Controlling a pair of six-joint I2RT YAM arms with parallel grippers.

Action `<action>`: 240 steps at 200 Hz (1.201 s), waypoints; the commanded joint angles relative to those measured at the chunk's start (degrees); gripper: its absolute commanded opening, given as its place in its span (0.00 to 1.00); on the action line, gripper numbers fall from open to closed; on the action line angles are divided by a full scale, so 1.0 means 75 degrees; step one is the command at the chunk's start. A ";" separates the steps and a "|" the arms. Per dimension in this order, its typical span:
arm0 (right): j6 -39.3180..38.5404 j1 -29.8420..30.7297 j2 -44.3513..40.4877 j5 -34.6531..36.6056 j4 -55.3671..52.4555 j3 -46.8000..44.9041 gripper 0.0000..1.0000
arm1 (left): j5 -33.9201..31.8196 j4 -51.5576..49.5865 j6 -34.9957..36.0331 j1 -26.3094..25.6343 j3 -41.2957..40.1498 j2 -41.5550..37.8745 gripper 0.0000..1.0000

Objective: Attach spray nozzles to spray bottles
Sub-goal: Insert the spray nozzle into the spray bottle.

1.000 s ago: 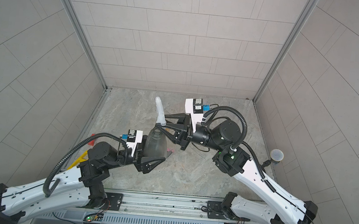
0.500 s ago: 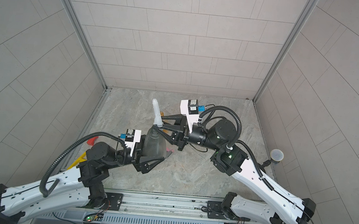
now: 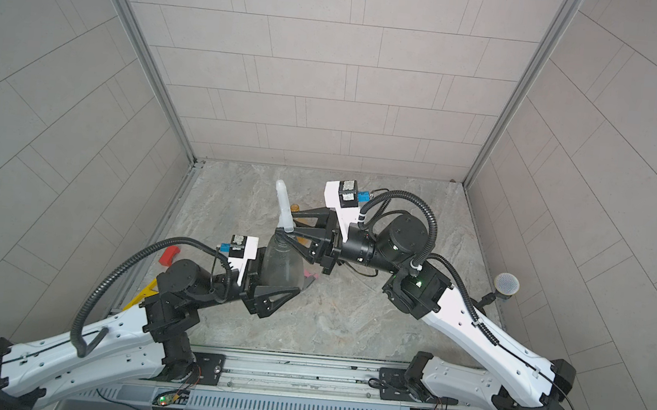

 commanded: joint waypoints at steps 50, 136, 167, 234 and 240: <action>-0.0835 0.0307 -0.0083 0.0160 -0.1316 0.0394 0.37 | 0.0090 0.0085 0.0018 -0.0019 0.0614 -0.0317 0.00; -0.1179 0.0364 -0.0225 0.0408 -0.2612 0.0996 0.69 | -0.0028 -0.1111 0.0389 -0.0017 0.0688 -0.0712 0.00; -0.1158 0.0369 -0.0337 0.0539 -0.3107 0.1144 0.78 | -0.0039 -0.1267 0.0426 -0.0017 0.0676 -0.0946 0.00; -0.1886 0.0297 -0.1269 0.1138 -0.4202 0.0944 0.91 | 0.0431 -0.1490 0.0407 -0.0007 0.0723 -0.1167 0.00; -0.1968 0.0245 -0.1273 0.1079 -0.4257 0.1002 0.91 | 0.0563 -0.1473 0.0390 -0.0016 0.0723 -0.1156 0.00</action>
